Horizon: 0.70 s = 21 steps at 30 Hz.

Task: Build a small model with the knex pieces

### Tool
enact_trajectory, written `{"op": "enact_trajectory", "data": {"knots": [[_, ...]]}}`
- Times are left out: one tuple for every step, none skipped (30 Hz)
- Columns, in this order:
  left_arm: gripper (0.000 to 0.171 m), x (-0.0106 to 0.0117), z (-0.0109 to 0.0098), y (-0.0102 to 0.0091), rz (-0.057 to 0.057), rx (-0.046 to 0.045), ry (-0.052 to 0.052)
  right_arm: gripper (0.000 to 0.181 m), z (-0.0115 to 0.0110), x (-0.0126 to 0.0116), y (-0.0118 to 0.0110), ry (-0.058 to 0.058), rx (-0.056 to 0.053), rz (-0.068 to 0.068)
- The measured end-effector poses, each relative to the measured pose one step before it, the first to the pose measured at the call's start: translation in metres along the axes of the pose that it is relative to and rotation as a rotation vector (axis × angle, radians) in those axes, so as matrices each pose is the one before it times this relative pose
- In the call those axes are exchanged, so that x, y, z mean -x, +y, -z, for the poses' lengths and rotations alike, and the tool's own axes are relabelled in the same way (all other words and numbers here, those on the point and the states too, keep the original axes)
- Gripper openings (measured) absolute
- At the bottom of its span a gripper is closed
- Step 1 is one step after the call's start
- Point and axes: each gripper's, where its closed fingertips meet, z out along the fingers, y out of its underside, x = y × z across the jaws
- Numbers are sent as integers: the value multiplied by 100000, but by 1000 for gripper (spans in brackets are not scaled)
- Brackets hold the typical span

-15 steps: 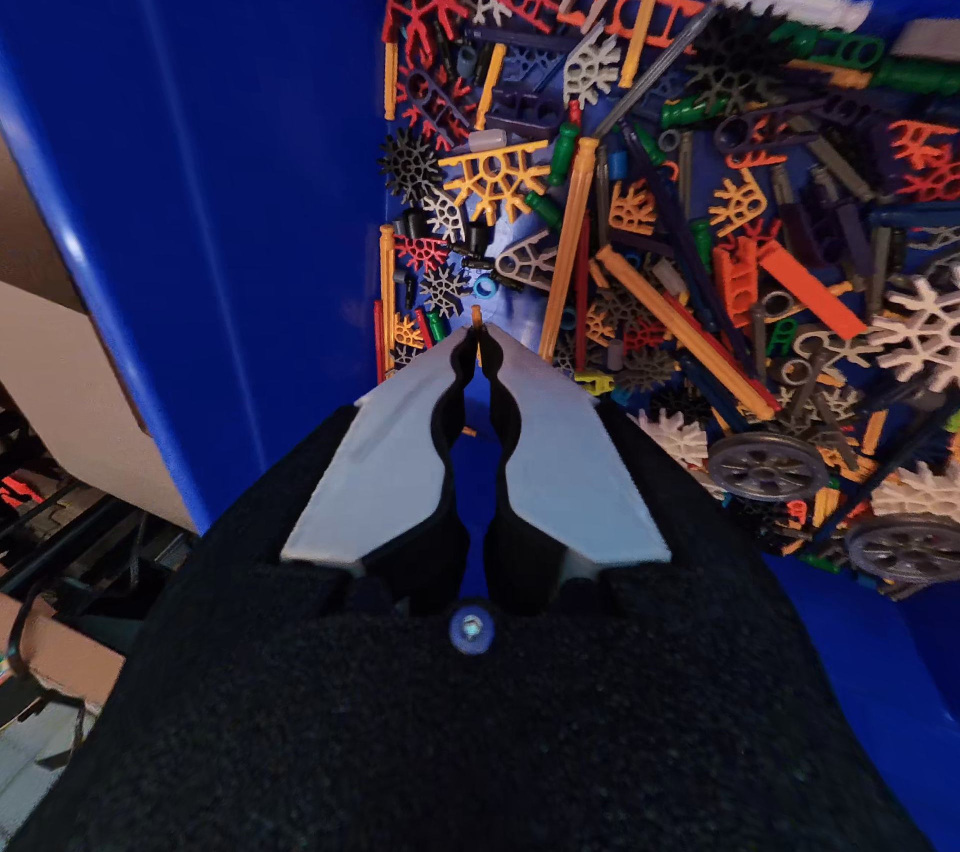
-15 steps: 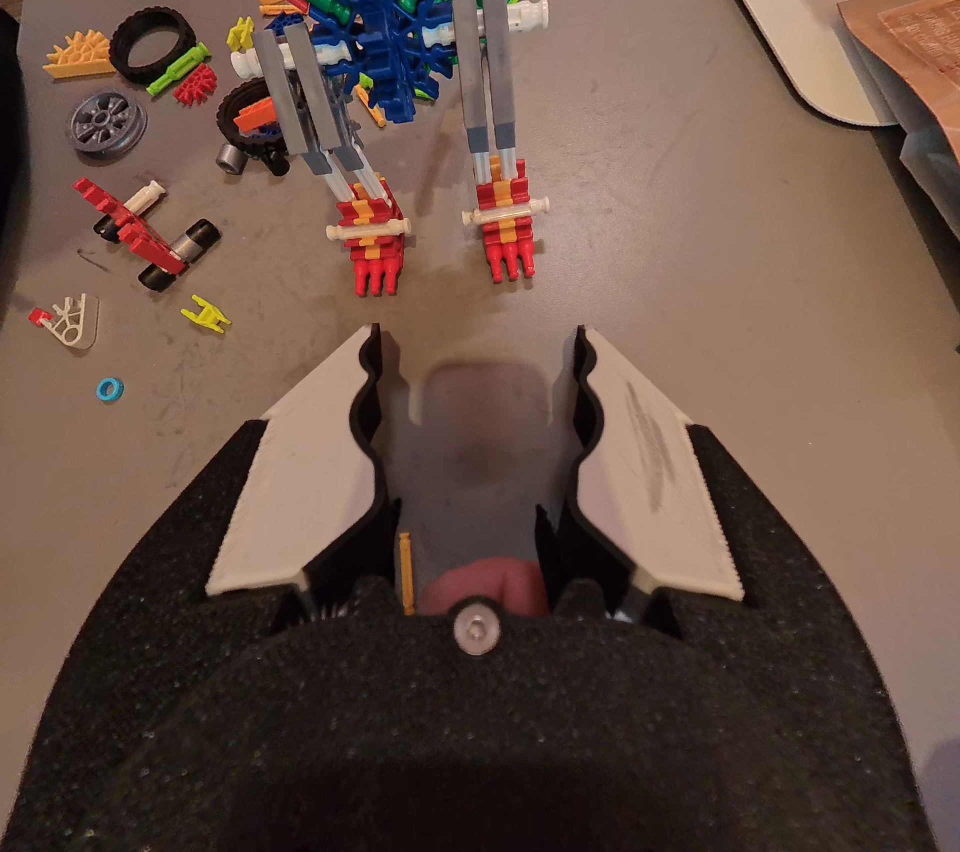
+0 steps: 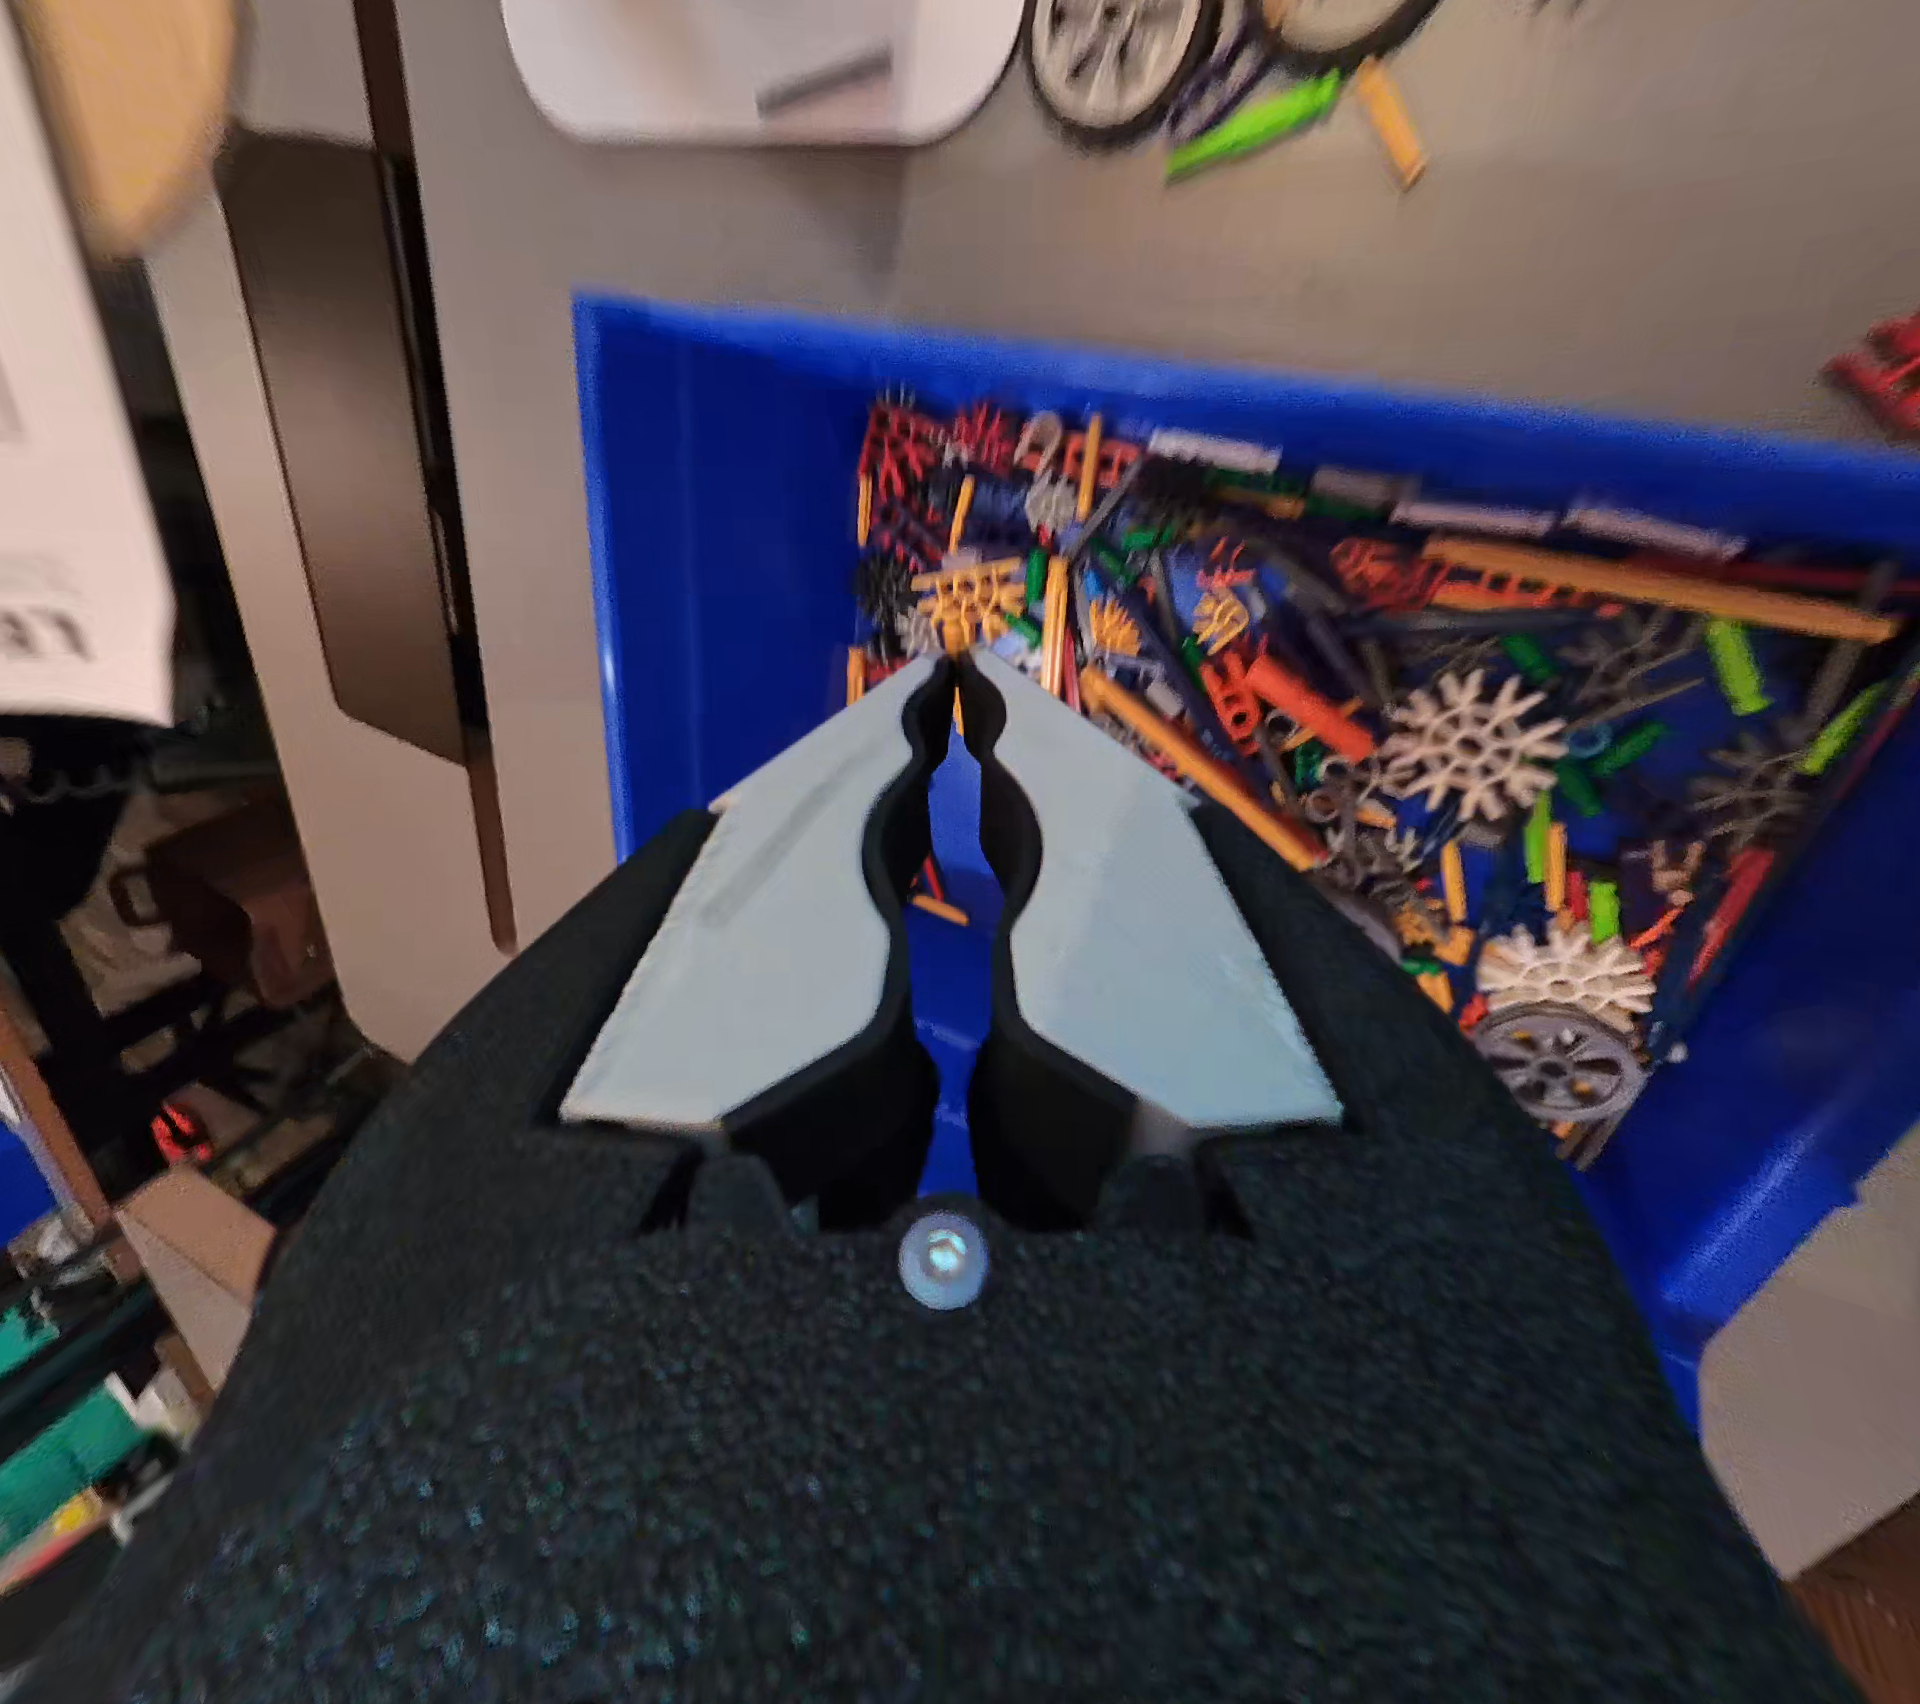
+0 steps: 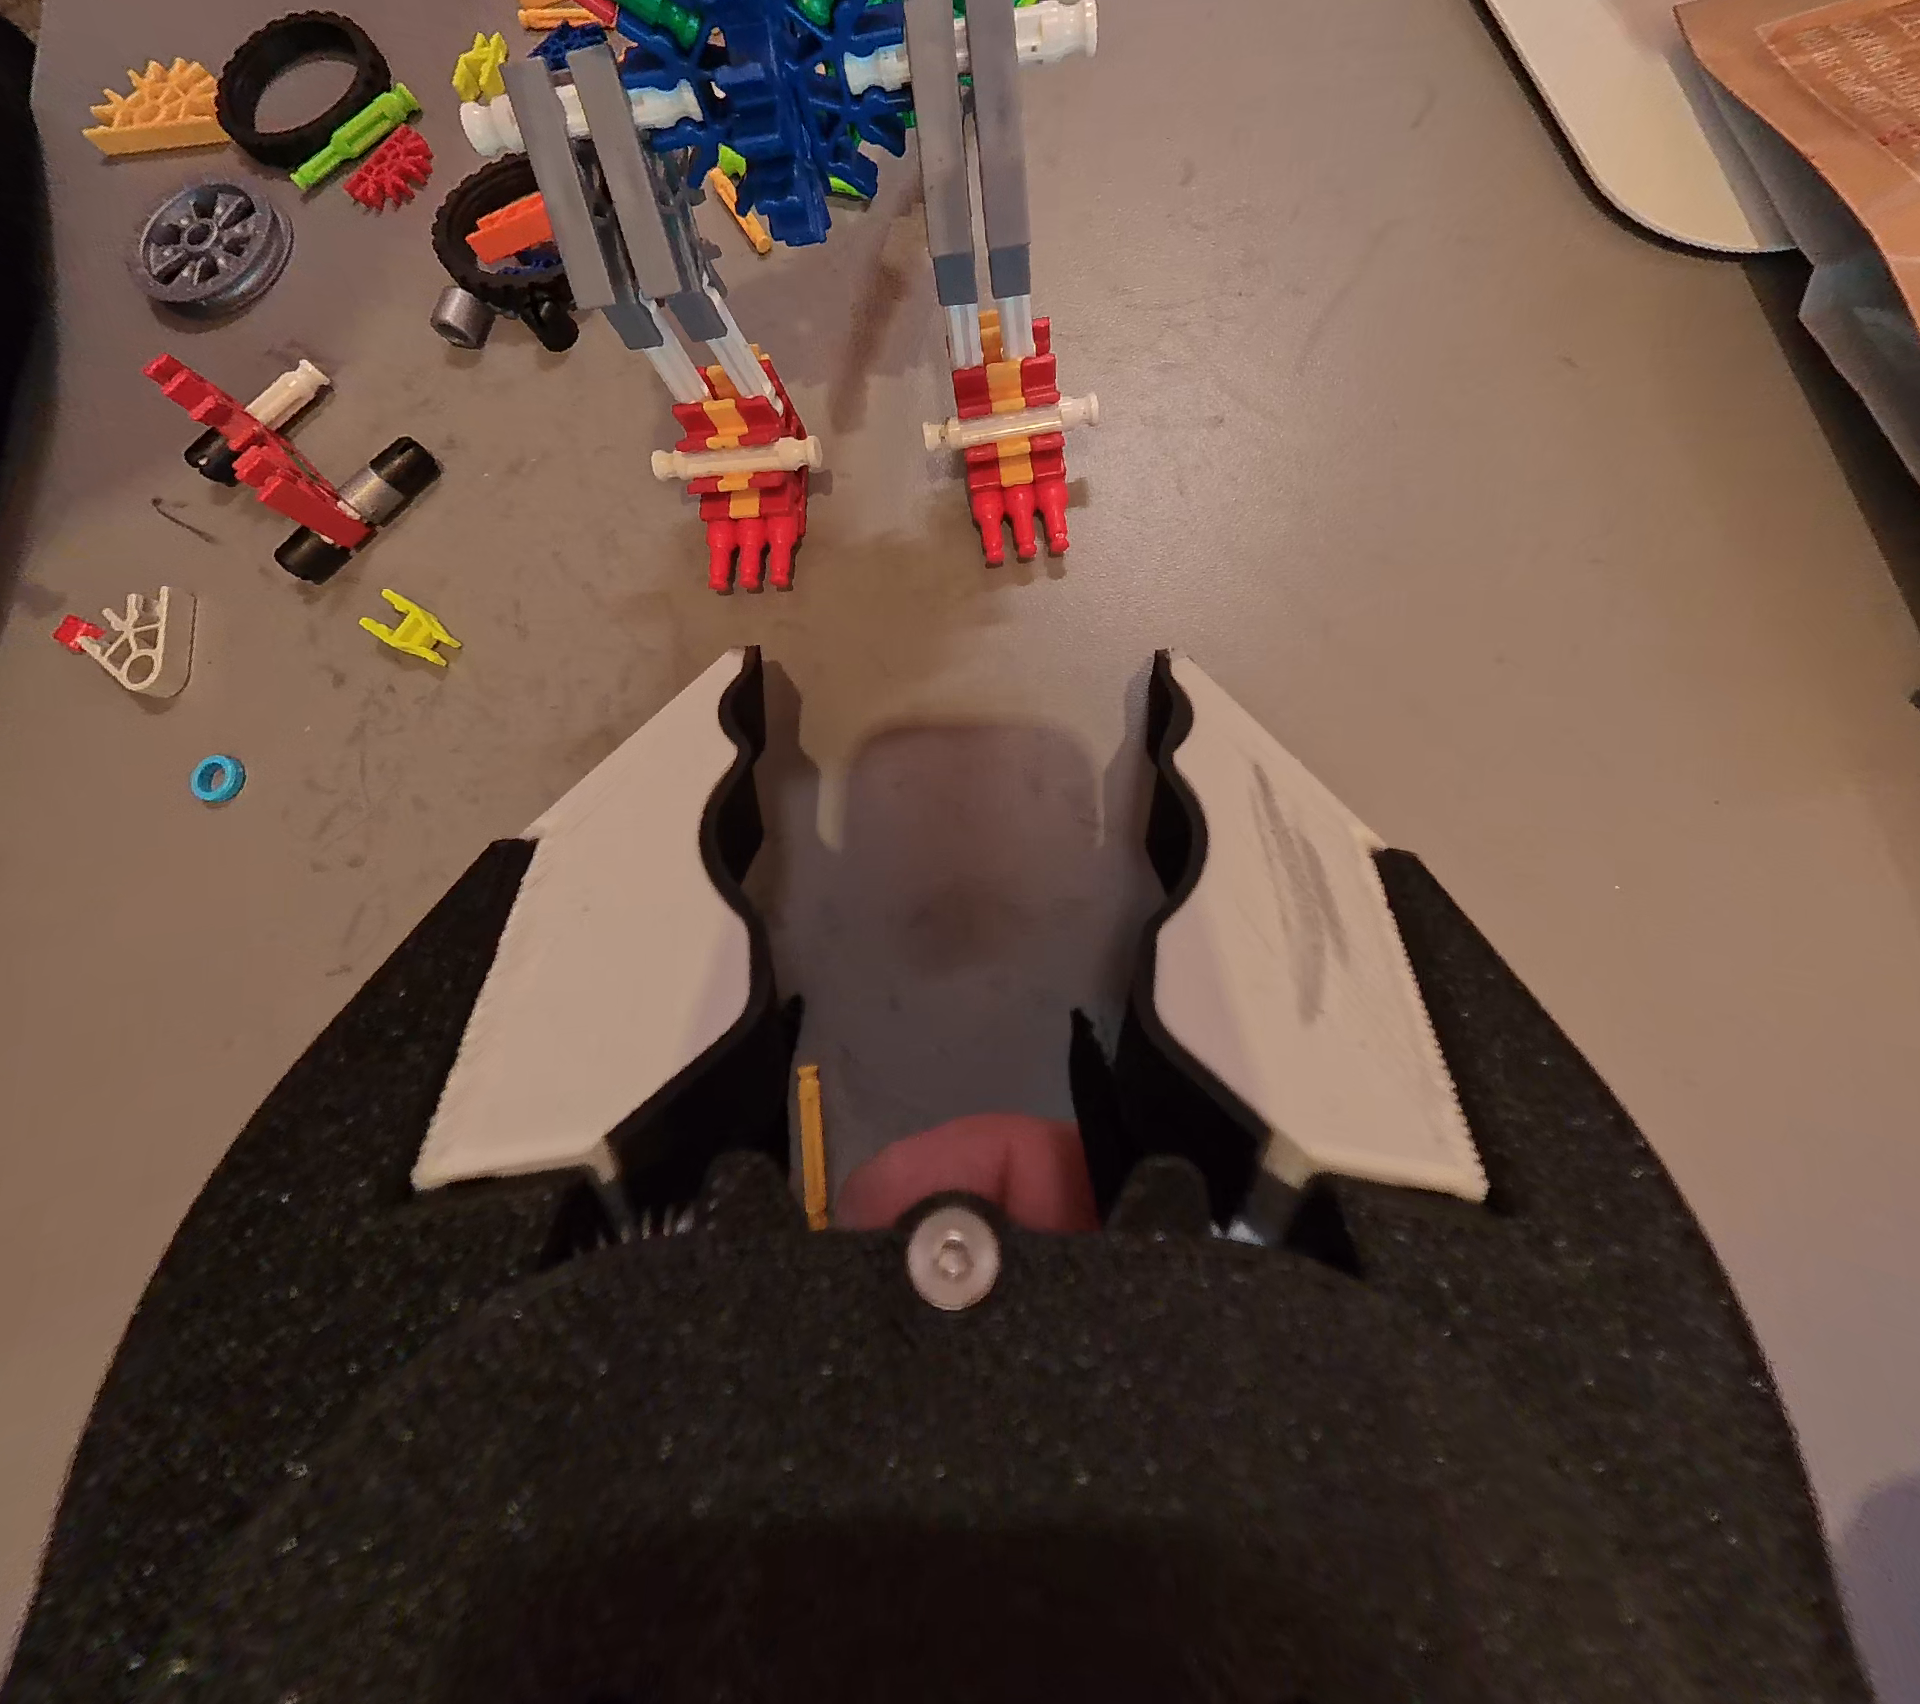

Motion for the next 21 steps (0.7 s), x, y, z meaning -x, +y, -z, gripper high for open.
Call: {"op": "enact_trajectory", "data": {"knots": [[0, -382, 626, -1422, -1910, -2929, 235, 74, -2, 4, 4, 78, 34, 95], [0, -469, 452, -1439, -2645, -2426, 260, 74, -3, 6, 4, 72, 32, 84], [0, -577, 303, -1393, -3090, -1674, 541, 74, -3, -6, 0, 61, 26, 73], [0, -746, 191, -1348, -2895, -1078, 1256, 74, -3, 9, 3, 55, 28, 73], [0, -833, 149, -1373, -3275, -1133, 1303, 74, -4, -12, -3, 28, 24, 28], [0, -898, 119, -1397, -2952, -1390, 1790, 74, 0, 5, 0, -22, 1, -30], [0, -877, 10, -1413, -2327, -1874, 2053, 74, -1, -6, -4, -36, -12, -37], [0, -845, -136, -1357, -2491, -2043, 2026, 74, 1, 11, 3, 10, 6, 25], [0, -796, -303, -1162, -2390, -1353, 2150, 74, -8, 0, -2, 68, 37, 97], [0, -676, -470, -969, -1994, -667, 2048, 74, -8, -2, 13, 98, 50, 130], [0, -574, -519, -701, -2408, 457, 1409, 74, -6, 4, 3, 110, 52, 146], [0, -495, -471, -489, -2856, 1244, 944, 75, -6, 2, 3, 121, 55, 153], [0, -460, -407, -517, -2347, 669, 1020, 75, -6, 1, 3, 127, 59, 154], [0, -514, -390, -628, -1682, -509, 1822, 75, -12, 4, 10, 112, 57, 132], [0, -498, -479, -636, -1235, -910, 2046, 75, -3, -5, 1, 56, 32, 66], [0, -445, -575, -418, -970, -8, 2086, 75, 0, 5, -1, -20, -4, -28], [0, -369, -614, -147, -1589, 1114, 1577, 75, 10, -5, -9, -69, -24, -84], [0, -254, -577, -97, -1488, 1034, 1052, 75, -2, -2, -5, -52, -19, -62], [0, -238, -522, -172, -631, 346, 1353, 75, 0, -1, 0, 7, 3, 5], [0, -298, -444, -218, -564, -70, 1752, 75, -3, -2, -1, 41, 22, 52], [0, -198, -387, -149, -868, 376, 1006, 75, 6, 1, 8, 19, 12, 29]]}}
